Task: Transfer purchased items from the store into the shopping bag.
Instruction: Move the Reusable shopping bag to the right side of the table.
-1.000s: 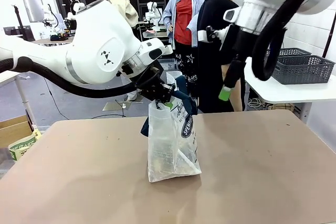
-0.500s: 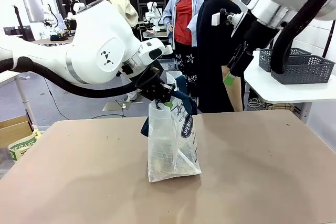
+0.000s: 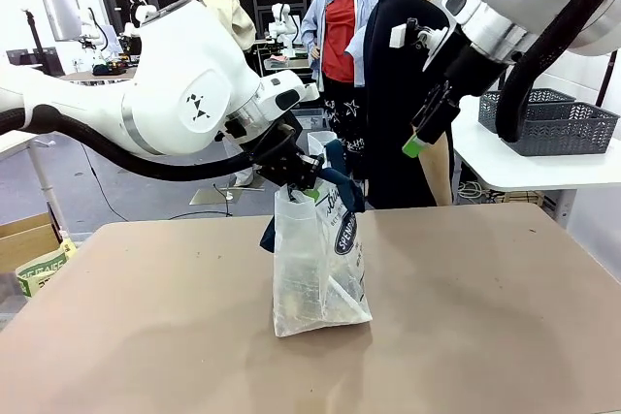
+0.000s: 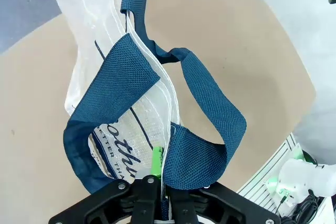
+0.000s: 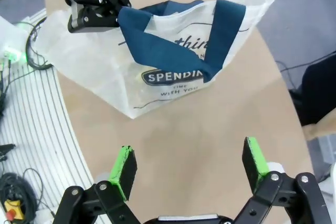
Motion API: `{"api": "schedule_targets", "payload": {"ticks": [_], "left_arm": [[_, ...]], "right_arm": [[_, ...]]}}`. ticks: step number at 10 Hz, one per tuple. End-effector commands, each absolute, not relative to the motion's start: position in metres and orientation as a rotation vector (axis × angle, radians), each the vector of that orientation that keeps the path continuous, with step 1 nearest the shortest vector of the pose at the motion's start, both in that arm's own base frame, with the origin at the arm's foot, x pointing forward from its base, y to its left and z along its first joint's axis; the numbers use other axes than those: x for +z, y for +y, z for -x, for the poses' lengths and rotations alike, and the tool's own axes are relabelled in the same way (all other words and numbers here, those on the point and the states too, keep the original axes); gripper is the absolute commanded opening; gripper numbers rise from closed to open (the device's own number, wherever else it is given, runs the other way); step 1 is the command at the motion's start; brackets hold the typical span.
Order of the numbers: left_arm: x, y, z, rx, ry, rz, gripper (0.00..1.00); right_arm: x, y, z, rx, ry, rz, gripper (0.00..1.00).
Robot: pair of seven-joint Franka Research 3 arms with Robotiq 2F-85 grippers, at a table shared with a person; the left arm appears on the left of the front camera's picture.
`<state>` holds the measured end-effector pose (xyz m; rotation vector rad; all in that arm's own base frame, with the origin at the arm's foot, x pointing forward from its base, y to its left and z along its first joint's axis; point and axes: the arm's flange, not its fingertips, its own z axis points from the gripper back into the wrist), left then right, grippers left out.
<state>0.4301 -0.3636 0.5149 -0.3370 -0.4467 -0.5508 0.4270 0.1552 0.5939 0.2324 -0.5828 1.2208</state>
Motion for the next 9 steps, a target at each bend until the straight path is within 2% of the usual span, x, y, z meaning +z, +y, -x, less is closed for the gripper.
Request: {"api": "schedule_targets", "payload": {"ticks": [1, 3, 5, 9], "left_arm": [[0.525, -0.369, -0.432, -0.502, -0.437, 0.276, 0.0], [0.551, -0.377, -0.419, -0.474, -0.465, 0.198, 0.0], [0.577, -0.366, -0.407, -0.462, -0.432, 0.168, 0.0], [0.626, -0.319, -0.37, -0.419, -0.415, 0.069, 0.0]], "right_arm": [[0.596, 0.154, -0.424, 1.222, -0.563, -0.214, 1.0], [0.596, 0.154, -0.424, 1.222, -0.563, -0.214, 1.0], [0.596, 0.154, -0.424, 1.222, -0.563, -0.214, 1.0], [0.596, 0.154, -0.424, 1.222, -0.563, -0.214, 1.0]]}}
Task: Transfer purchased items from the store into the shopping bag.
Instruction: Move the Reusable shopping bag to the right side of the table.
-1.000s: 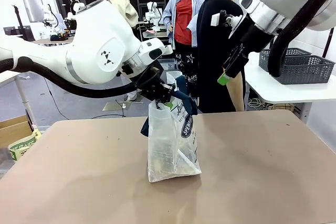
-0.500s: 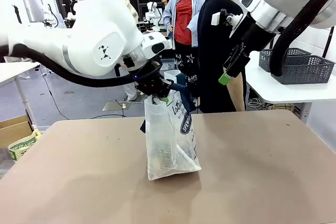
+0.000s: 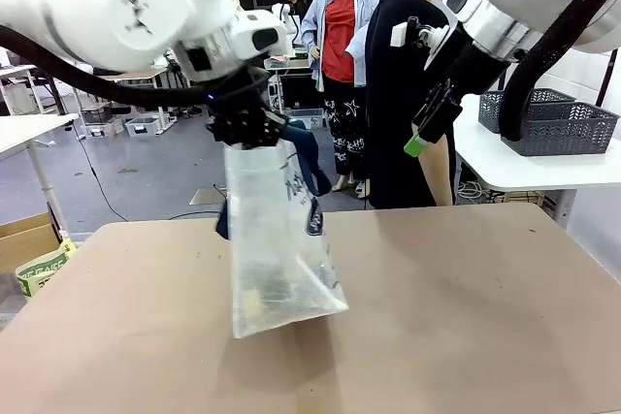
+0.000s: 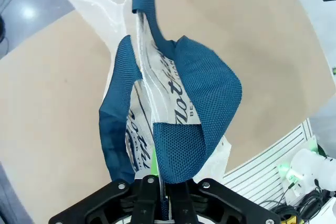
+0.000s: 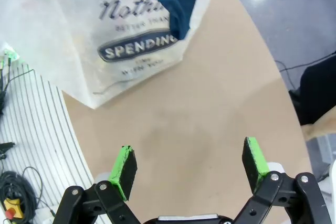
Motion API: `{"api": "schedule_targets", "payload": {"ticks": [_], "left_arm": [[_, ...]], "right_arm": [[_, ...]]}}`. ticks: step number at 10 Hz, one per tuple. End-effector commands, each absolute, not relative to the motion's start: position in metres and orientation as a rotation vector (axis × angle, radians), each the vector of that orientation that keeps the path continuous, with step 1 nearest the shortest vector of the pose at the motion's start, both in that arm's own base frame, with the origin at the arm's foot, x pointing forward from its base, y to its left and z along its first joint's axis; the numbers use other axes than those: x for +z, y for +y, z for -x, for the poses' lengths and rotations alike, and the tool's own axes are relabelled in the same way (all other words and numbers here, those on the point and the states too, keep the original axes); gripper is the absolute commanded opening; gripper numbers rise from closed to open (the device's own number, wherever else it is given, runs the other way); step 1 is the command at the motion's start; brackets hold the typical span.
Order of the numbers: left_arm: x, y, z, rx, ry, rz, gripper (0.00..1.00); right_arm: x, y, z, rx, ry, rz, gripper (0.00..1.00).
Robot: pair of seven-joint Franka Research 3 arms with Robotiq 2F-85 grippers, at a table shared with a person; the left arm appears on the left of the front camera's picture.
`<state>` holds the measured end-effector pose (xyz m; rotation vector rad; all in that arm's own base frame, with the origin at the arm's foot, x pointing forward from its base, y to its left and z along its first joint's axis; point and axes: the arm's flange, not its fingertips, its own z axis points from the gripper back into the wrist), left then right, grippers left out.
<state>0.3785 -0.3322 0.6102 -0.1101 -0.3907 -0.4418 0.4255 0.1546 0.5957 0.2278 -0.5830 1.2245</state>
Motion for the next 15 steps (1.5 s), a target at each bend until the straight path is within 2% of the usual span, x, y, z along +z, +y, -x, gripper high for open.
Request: {"api": "schedule_targets", "payload": {"ticks": [1, 4, 7, 10, 11, 15], "left_arm": [[0.638, -0.3, -0.36, -0.422, -0.375, 0.051, 0.0], [0.668, -0.246, -0.337, -0.285, -0.249, 0.02, 0.0], [0.687, -0.198, -0.362, -0.157, -0.05, 0.124, 0.0], [0.693, -0.183, -0.399, -0.177, 0.03, 0.174, 0.0], [0.674, -0.178, -0.373, -0.149, -0.012, 0.124, 0.0], [0.669, -0.182, -0.384, -0.159, 0.018, 0.13, 0.0]], "right_arm": [[0.596, 0.154, -0.424, 1.222, -0.563, -0.214, 1.0], [0.596, 0.154, -0.424, 1.222, -0.563, -0.214, 1.0], [0.596, 0.154, -0.424, 1.222, -0.563, -0.214, 1.0], [0.596, 0.154, -0.424, 1.222, -0.563, -0.214, 1.0], [0.596, 0.154, -0.424, 1.222, -0.563, -0.214, 1.0], [0.596, 0.154, -0.424, 1.222, -0.563, -0.214, 1.0]]}}
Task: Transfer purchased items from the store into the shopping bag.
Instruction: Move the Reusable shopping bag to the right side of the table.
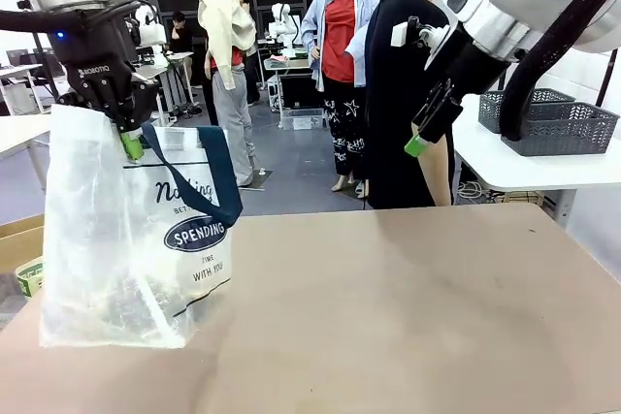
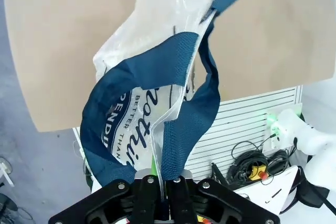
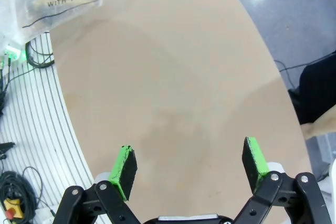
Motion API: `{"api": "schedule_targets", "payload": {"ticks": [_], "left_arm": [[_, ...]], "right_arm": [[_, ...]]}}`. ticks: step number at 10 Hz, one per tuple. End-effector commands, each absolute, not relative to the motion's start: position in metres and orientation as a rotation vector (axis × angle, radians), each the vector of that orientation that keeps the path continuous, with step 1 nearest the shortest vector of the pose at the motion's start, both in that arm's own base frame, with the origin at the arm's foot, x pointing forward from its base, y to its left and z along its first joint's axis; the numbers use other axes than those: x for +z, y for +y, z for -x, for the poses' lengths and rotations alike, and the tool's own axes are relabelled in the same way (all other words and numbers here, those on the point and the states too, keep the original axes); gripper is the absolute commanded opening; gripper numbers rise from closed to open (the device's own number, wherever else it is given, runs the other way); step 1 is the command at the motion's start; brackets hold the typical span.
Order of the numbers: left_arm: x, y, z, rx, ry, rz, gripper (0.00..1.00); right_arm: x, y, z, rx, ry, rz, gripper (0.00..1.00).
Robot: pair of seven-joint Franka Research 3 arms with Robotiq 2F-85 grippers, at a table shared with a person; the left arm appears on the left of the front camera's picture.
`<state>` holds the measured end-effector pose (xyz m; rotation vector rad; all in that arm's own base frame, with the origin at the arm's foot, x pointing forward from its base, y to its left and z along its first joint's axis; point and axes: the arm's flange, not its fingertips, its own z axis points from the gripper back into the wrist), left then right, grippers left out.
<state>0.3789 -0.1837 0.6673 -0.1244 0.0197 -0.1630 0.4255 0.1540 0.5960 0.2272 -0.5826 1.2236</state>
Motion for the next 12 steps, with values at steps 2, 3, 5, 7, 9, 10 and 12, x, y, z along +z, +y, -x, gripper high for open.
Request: {"api": "schedule_targets", "payload": {"ticks": [2, 3, 5, 7, 9, 10, 12], "left_arm": [[0.678, -0.159, -0.403, -0.243, -0.009, 0.101, 0.0], [0.684, -0.147, -0.407, -0.254, 0.02, 0.083, 0.0], [0.7, -0.107, -0.412, -0.294, 0.002, 0.069, 0.0], [0.721, -0.063, -0.418, -0.331, -0.063, -0.002, 0.0], [0.736, -0.023, -0.436, -0.341, -0.122, -0.078, 0.0], [0.742, -0.008, -0.446, -0.309, -0.157, -0.083, 0.0], [0.732, -0.014, -0.432, -0.314, -0.106, -0.07, 0.0]], "right_arm": [[0.596, 0.154, -0.424, 1.222, -0.563, -0.214, 1.0], [0.596, 0.154, -0.424, 1.222, -0.563, -0.214, 1.0], [0.596, 0.154, -0.424, 1.222, -0.563, -0.214, 1.0], [0.596, 0.154, -0.424, 1.222, -0.563, -0.214, 1.0], [0.596, 0.154, -0.424, 1.222, -0.563, -0.214, 1.0], [0.596, 0.154, -0.424, 1.222, -0.563, -0.214, 1.0], [0.596, 0.154, -0.424, 1.222, -0.563, -0.214, 1.0]]}}
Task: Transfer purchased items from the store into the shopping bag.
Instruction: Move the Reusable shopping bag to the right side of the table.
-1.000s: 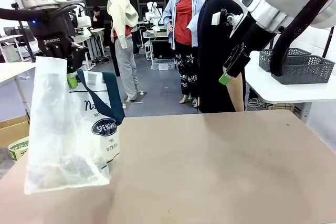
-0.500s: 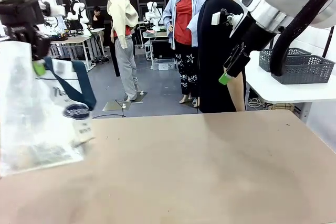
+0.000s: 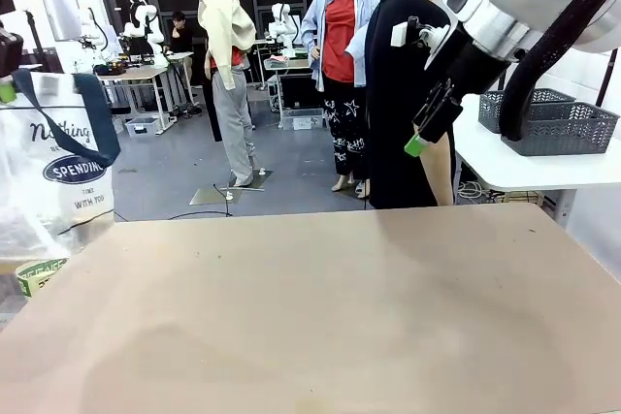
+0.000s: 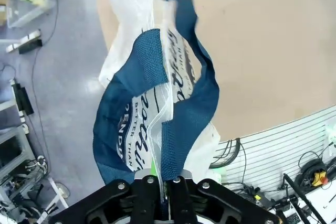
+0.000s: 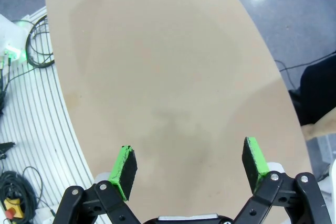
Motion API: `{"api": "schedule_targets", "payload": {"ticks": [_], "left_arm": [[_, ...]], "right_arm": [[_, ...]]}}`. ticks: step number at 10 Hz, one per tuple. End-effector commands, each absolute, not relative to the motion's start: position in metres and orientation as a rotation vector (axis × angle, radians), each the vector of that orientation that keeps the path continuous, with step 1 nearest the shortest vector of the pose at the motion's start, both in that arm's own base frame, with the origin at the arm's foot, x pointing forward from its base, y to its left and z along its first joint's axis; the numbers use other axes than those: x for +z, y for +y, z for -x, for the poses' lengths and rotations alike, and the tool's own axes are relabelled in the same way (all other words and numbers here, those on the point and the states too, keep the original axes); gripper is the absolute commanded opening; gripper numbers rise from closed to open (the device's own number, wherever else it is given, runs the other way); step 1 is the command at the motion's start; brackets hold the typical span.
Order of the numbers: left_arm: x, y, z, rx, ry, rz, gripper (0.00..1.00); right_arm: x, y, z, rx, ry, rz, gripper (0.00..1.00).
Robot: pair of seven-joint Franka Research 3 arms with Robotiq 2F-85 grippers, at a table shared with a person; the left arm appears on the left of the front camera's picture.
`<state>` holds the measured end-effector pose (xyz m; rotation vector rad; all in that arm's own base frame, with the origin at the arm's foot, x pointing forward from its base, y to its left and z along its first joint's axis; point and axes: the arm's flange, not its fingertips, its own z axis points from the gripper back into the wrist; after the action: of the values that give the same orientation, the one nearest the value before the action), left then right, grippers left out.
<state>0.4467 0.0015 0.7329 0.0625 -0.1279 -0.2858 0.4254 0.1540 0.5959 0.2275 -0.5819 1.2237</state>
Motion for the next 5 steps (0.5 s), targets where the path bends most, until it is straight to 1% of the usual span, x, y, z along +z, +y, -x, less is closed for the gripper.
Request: {"api": "schedule_targets", "payload": {"ticks": [1, 2, 3, 5], "left_arm": [[0.732, -0.014, -0.432, -0.314, -0.106, -0.07, 0.0], [0.732, -0.014, -0.432, -0.314, -0.106, -0.07, 0.0], [0.729, -0.004, -0.446, -0.296, -0.117, -0.063, 0.0], [0.709, 0.013, -0.47, -0.344, -0.278, -0.097, 0.0]], "right_arm": [[0.596, 0.154, -0.424, 1.222, -0.563, -0.214, 1.0], [0.596, 0.154, -0.424, 1.222, -0.563, -0.214, 1.0], [0.596, 0.154, -0.424, 1.222, -0.563, -0.214, 1.0], [0.596, 0.154, -0.424, 1.222, -0.563, -0.214, 1.0]]}}
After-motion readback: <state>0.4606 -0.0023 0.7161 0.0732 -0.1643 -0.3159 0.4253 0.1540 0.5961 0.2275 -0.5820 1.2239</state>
